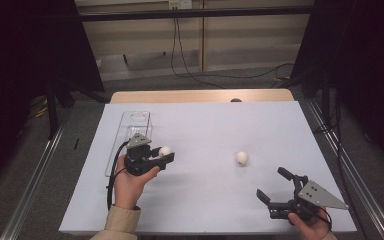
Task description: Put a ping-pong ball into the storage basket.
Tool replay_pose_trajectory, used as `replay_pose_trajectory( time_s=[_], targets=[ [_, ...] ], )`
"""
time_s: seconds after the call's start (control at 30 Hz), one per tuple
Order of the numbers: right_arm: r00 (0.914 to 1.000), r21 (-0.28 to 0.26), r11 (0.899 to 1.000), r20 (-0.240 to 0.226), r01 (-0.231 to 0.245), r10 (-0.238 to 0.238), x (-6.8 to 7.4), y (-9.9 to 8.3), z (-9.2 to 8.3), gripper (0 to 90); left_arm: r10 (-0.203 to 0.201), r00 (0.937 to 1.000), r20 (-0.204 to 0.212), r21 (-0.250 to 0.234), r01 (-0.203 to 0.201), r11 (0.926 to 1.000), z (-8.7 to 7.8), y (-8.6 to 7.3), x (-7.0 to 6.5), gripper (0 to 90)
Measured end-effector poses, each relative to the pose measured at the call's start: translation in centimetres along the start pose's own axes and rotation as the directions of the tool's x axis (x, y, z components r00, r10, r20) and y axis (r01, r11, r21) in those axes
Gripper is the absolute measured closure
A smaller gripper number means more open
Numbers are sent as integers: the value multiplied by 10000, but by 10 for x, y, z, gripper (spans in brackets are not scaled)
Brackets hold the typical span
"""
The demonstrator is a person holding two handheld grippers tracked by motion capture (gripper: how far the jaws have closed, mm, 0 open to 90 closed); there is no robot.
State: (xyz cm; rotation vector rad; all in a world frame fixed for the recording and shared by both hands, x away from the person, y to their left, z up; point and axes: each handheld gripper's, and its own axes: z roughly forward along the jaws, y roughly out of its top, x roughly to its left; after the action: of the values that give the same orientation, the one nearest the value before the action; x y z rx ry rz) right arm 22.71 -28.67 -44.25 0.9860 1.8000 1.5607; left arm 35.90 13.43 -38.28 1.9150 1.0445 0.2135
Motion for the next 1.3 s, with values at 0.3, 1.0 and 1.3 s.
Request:
replay_pose_trajectory(
  time_s=[0.3,1.0,1.3],
  targets=[
    [10000,-1,10000,-7,11,-11,0,0,0,13,-20,10000,-88,-40,20,10000,-2,1,3,511],
    [10000,-19,10000,4,4,-4,0,0,0,13,-112,9993,-360,-244,103,9996,-10,5,9,511],
    [10000,10,10000,-11,-25,25,-1,0,0,13,-190,9986,-485,-276,177,9995,-14,4,16,510]
  ],
)
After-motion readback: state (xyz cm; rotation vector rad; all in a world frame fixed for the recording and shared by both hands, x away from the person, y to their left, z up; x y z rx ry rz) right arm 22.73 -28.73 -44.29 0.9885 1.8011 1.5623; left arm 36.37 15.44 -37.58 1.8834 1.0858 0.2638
